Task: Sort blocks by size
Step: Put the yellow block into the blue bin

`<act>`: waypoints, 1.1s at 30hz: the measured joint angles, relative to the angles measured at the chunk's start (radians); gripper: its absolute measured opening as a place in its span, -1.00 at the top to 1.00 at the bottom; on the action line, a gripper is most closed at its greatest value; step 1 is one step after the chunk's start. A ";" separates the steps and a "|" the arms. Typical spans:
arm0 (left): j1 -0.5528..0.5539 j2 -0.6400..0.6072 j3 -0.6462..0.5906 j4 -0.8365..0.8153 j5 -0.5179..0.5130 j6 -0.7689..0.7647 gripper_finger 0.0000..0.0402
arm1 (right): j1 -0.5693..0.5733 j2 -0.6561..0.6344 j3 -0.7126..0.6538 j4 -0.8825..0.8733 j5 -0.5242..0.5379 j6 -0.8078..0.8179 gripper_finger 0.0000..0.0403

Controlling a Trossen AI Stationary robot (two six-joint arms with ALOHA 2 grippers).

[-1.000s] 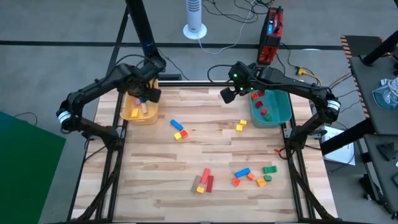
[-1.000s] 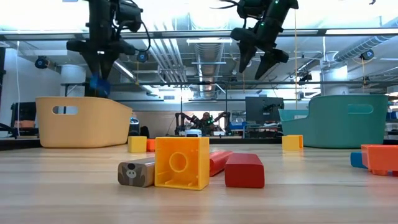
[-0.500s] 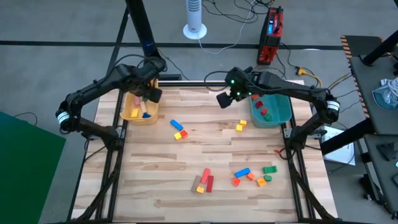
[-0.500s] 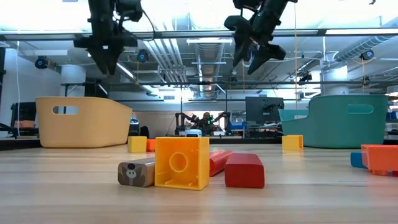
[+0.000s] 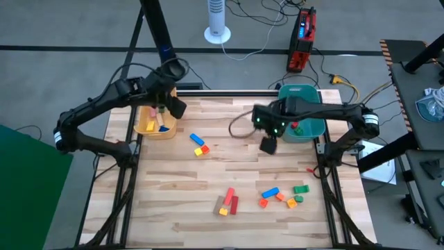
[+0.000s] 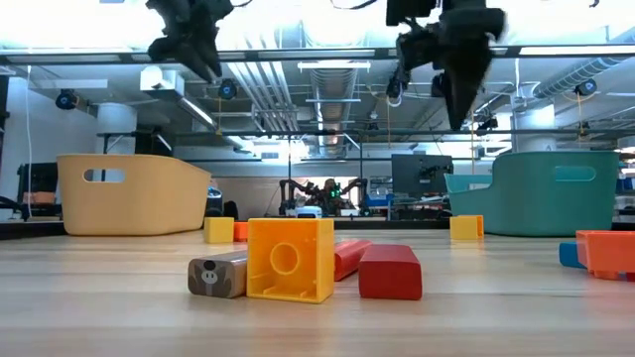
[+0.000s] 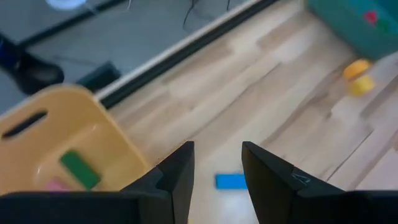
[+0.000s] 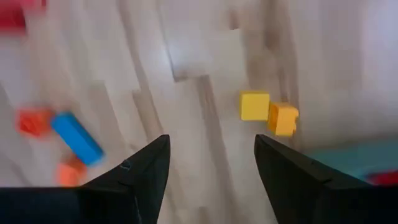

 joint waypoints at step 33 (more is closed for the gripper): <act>0.000 0.083 0.092 0.058 -0.009 0.070 0.40 | -0.043 0.001 -0.532 0.616 0.140 -0.076 -0.31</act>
